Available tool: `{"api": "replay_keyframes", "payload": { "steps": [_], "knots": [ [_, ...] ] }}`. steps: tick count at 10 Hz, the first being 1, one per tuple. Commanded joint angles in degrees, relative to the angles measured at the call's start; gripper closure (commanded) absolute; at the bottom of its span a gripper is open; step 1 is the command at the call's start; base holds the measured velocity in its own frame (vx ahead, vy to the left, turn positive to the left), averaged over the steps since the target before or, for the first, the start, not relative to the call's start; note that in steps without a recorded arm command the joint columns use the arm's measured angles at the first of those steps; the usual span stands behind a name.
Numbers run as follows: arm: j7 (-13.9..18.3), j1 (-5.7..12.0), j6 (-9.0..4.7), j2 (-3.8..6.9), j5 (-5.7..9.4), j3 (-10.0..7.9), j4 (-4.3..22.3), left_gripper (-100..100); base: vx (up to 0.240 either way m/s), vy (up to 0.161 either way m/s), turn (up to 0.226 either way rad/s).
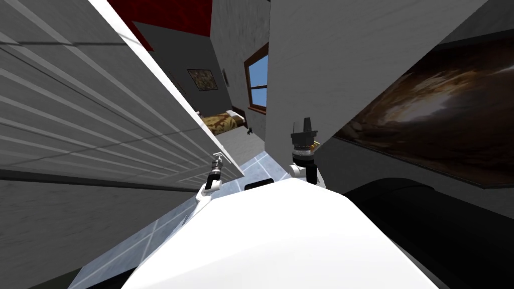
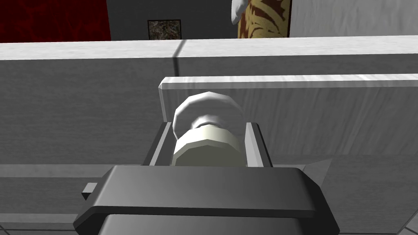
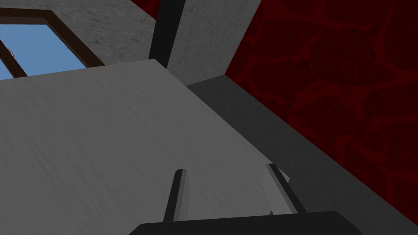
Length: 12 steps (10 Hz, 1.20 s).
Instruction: Pull the door open
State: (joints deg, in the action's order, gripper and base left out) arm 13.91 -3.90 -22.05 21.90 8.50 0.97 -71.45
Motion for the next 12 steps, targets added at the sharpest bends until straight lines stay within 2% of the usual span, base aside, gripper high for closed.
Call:
{"api": "replay_keyframes", "payload": {
  "steps": [1, 3, 4, 5, 10, 12],
  "knots": [
    [0.95, -1.04, -0.44, 1.10, 0.07, 0.94, -0.73, 100, -0.229, 0.102, -0.147],
    [2.19, -2.13, -1.20, 2.56, 0.16, 2.25, -1.70, 100, -0.228, 0.095, -0.124],
    [1.74, -1.97, -0.82, 1.97, 0.08, 2.10, -1.53, 100, -0.099, 0.039, -0.043],
    [2.77, -3.11, -1.75, 3.16, 0.13, 3.21, -2.09, 100, -0.154, 0.042, -0.102],
    [5.51, -5.89, -4.61, 6.99, 0.38, 5.58, -3.99, 100, -0.220, 0.095, -0.128],
    [6.38, -6.77, -5.51, 8.20, 0.46, 6.33, -4.59, 100, -0.150, 0.059, -0.078]
  ]
}}
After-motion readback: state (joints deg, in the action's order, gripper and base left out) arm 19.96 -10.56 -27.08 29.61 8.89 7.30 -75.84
